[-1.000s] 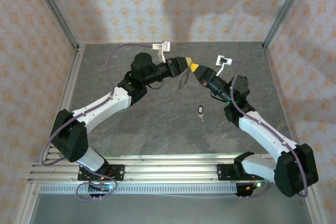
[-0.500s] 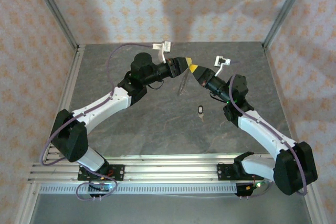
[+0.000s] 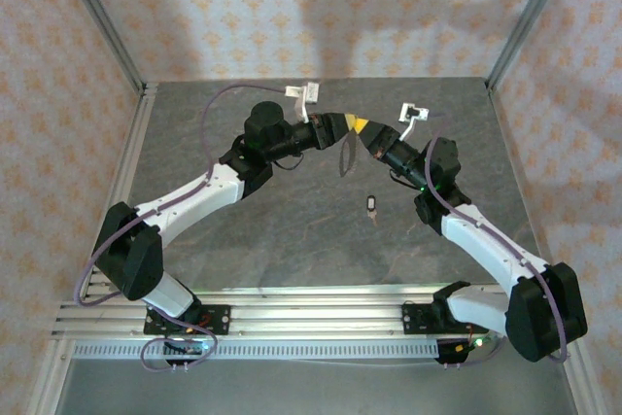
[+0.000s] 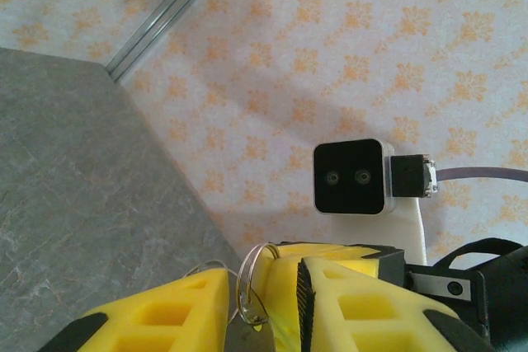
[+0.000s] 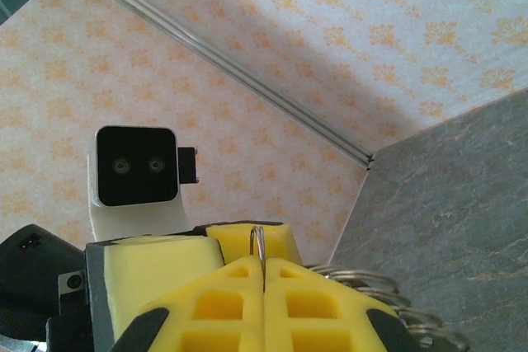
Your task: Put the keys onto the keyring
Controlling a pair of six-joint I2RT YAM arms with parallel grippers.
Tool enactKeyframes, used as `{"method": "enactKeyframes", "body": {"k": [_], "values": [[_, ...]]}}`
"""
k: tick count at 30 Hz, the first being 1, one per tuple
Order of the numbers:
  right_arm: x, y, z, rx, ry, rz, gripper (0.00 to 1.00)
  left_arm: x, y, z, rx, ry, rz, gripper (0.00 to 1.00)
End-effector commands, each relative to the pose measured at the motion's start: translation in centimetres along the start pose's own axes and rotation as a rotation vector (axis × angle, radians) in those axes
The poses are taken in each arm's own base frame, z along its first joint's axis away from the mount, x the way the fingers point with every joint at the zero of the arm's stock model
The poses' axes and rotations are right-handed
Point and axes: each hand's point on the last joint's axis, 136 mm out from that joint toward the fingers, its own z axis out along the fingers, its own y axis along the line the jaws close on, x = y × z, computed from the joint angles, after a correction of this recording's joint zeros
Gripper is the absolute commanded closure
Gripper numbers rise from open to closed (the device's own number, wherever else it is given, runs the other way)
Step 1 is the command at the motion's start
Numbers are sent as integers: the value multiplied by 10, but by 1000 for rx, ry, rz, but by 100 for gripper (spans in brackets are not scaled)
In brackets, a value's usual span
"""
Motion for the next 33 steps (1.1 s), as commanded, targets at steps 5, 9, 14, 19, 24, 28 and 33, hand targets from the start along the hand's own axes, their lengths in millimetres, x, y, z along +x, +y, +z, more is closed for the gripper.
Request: {"method": "enactKeyframes", "body": {"k": [5, 9, 14, 19, 24, 28, 33], "values": [[-16, 25, 1, -65, -34, -42, 100, -1, -11, 2, 42, 3, 40, 84], [-15, 26, 1, -70, -25, -42, 100, -1, -13, 5, 52, 11, 44, 97], [-21, 24, 2, -51, -15, -40, 87, 0, -10, 7, 34, 33, 74, 100], [-55, 9, -23, 42, -98, -40, 47, -8, -11, 2, 73, 88, 135, 100], [-62, 5, -30, 64, -57, -71, 44, -12, -13, -3, 132, 180, 204, 100], [-58, 12, -25, 20, 8, -106, 45, -8, -15, -3, 177, 271, 241, 100], [-49, 25, -13, -87, 114, -120, 49, -8, -23, -2, 241, 334, 251, 100]]}}
